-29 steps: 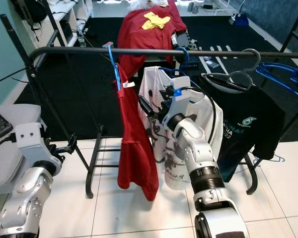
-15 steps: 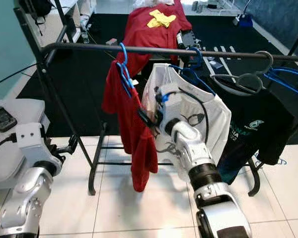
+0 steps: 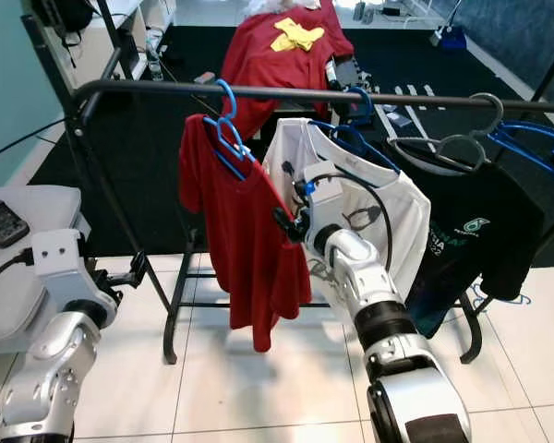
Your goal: Hang hanger
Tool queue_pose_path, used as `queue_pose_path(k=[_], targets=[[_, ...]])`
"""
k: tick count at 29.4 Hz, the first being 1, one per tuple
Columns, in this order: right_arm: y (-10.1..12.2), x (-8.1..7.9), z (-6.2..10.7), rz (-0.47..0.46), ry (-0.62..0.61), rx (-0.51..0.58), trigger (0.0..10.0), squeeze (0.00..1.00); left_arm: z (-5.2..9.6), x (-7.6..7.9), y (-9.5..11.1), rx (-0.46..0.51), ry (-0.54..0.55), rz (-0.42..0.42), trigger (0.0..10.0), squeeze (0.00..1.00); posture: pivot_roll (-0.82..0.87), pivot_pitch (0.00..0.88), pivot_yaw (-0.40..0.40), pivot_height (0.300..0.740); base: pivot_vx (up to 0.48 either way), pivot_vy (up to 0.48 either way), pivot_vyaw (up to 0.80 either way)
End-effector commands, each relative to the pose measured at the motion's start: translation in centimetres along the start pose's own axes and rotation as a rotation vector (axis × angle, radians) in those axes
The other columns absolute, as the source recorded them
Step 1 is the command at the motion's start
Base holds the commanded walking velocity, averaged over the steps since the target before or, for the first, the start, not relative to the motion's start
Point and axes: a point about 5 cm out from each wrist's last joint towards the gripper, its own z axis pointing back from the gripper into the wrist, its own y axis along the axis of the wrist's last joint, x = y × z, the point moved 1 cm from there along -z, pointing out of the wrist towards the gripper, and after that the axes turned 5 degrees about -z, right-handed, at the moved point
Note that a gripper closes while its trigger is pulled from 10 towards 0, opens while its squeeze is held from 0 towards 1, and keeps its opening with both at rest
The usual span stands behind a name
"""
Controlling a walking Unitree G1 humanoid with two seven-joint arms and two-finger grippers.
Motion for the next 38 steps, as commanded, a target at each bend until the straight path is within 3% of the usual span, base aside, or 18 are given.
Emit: queue_pose_path(k=[1,9,22,24,25,26,27,38], targets=[[-0.3,-0.2,-0.1,-0.020,0.029,-0.007,9.8,0.00,0.3,-0.2,-0.7,-0.030,0.005,-0.007,10.0,0.00,-0.03,0.134,-0.016,0.740,0.000,0.000,0.00],[-0.6,-0.2,-0.5,0.009,0.031,-0.026,10.0,0.00,0.6,-0.5,-0.6,-0.030,0.009,-0.011,10.0,0.00,-0.01,0.139,-0.013,0.740,0.000,0.000,0.00],[0.4,-0.3,-0.9,-0.075,0.056,0.082,10.0,0.00,1.2,-1.0,-0.6,-0.039,0.008,-0.039,10.0,0.00,0.05,0.144,-0.002,0.740,0.000,0.000,0.00],[0.2,-0.6,-1.0,-0.081,0.062,0.080,2.6,0.00,1.4,-1.1,-0.8,-0.046,0.008,-0.047,10.0,0.00,0.06,0.144,0.002,0.740,0.000,0.000,0.00],[0.2,-0.6,-1.0,-0.081,0.062,0.080,2.6,0.00,1.4,-1.1,-0.8,-0.046,0.008,-0.047,10.0,0.00,0.06,0.144,0.002,0.740,0.000,0.000,0.00],[0.1,-0.7,-1.1,-0.081,0.063,0.078,0.6,0.00,1.5,-1.2,-0.8,-0.047,0.010,-0.049,10.0,0.00,0.07,0.145,0.004,0.740,0.000,0.000,0.00],[0.1,-0.7,-1.1,-0.083,0.062,0.077,0.0,0.00,1.6,-1.3,-0.8,-0.050,0.011,-0.051,10.0,0.00,0.08,0.145,0.006,0.740,0.000,0.000,0.00],[0.0,-0.5,-1.2,-0.083,0.058,0.087,0.0,0.00,1.4,-1.7,-1.1,-0.074,0.005,-0.041,10.0,0.00,0.08,0.132,0.015,0.740,0.000,0.000,0.00]])
